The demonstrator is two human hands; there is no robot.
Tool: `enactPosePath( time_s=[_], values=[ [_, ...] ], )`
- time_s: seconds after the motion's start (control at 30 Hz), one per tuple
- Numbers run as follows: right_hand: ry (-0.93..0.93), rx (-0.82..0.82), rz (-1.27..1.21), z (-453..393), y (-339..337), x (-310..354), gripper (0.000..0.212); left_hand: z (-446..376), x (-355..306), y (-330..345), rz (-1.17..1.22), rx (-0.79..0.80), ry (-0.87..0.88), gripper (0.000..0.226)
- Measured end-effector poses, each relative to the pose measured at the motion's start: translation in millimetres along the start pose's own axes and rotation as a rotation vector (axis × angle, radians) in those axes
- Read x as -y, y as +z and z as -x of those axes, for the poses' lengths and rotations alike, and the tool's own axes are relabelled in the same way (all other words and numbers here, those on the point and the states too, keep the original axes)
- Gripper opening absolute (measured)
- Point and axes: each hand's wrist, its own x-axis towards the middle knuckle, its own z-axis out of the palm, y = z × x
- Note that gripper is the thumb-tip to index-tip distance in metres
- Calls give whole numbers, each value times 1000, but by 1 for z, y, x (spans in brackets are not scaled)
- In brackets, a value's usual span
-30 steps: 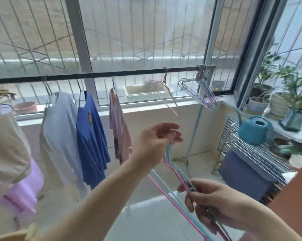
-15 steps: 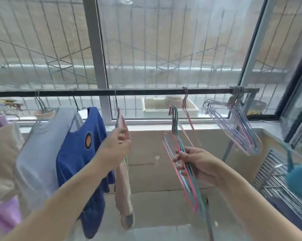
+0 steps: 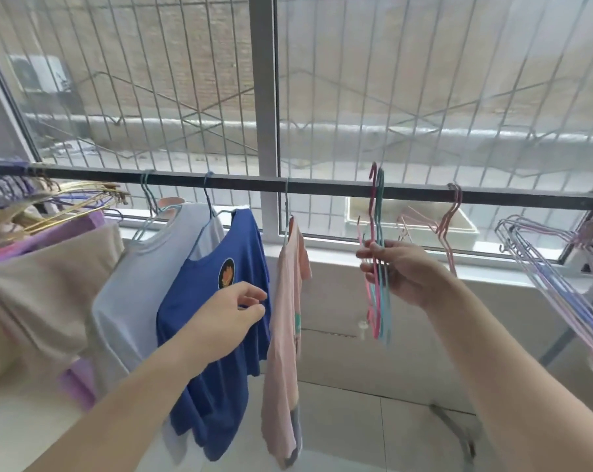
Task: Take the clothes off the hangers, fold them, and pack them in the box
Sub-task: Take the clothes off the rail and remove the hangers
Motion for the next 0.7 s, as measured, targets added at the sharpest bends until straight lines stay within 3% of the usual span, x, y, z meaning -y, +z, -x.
enactPosePath(
  time_s=[0.23, 0.47, 0.53, 0.6, 0.63, 0.7],
  values=[
    [71, -224, -44, -1, -16, -27, 16, -15, 13, -5, 41, 73, 9, 19],
    [14, -475, 36, 9, -39, -14, 21, -33, 8, 1, 51, 154, 106, 20],
    [18, -542, 246, 15, -50, -14, 25, -36, 12, -6, 48, 169, 124, 21],
    [23, -639, 698, 22, -52, -19, 33, -37, 20, -17, 53, 165, 130, 22],
    [-46, -722, 972, 24, -50, -22, 40, -38, 24, -24, 77, 143, 135, 22],
    [-402, -869, 1269, 30, -25, -29, 47, -39, 33, -40, 128, 8, 153, 22]
  ],
)
